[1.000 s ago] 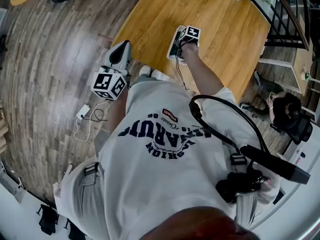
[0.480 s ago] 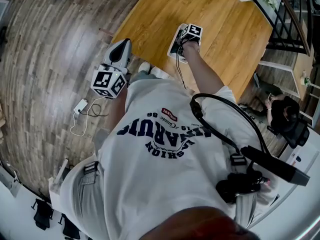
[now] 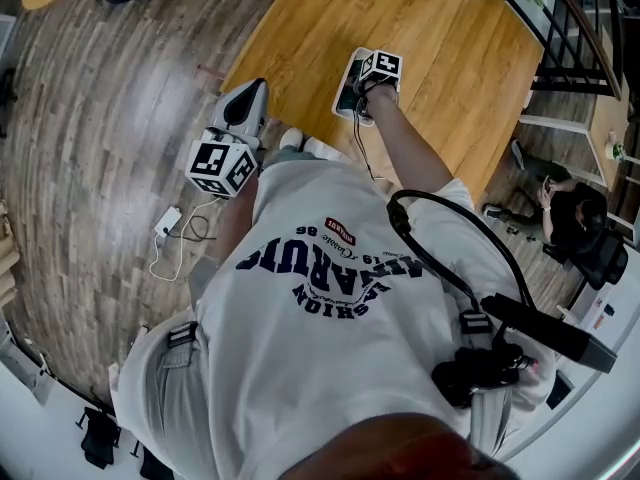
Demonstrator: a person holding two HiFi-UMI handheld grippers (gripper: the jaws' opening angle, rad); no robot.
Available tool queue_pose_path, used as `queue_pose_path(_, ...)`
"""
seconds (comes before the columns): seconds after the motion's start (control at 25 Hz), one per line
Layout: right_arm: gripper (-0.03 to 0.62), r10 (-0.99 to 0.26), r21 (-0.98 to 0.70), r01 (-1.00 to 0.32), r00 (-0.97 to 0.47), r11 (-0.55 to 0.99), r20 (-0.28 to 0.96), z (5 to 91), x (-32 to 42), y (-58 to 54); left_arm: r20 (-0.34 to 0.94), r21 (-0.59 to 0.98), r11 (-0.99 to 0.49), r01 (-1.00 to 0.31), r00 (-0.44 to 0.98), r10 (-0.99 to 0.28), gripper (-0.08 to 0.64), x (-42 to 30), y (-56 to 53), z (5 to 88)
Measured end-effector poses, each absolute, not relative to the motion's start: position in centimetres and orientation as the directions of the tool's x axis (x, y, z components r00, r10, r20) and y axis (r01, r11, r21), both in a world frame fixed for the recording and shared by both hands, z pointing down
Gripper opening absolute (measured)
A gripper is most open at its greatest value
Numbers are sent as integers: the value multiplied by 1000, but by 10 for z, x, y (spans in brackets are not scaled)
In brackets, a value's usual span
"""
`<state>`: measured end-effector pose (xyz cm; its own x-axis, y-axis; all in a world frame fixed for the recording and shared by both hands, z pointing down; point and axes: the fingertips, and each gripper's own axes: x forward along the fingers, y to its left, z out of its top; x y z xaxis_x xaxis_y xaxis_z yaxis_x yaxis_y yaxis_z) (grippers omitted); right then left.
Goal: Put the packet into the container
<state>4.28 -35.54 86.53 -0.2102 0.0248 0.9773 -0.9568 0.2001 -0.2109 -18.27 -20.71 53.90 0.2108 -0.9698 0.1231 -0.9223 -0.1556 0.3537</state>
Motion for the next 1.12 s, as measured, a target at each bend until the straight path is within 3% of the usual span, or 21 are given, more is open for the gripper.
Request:
queue_pose_path(0.36, 405, -84, -379, -901, -403, 211, 911, 806, 33, -371, 104, 315, -297, -901, 344, -933, -3, -153, -250, 527)
queue_pose_path(0.68, 405, -427, -551, -775, -631, 308, 648, 606, 54, -372, 18, 234, -502, -833, 520, -854, -4, -104, -285, 468)
queue_pose_path(0.8, 405, -565, -490, -761, -646, 425, 513, 519, 71, -373, -4, 194, -575, -795, 586, -810, -3, -84, -298, 447)
queue_pose_path(0.92, 405, -701, -290, -802, -597, 522, 390, 453, 102, -373, -35, 162, -625, -764, 628, -777, -5, -65, -306, 425)
queue_pose_path(1.12, 405, -844, -41, -858, -511, 512, 160, 375, 155, -345, -98, 88, -688, -720, 681, -726, -3, -37, -305, 387)
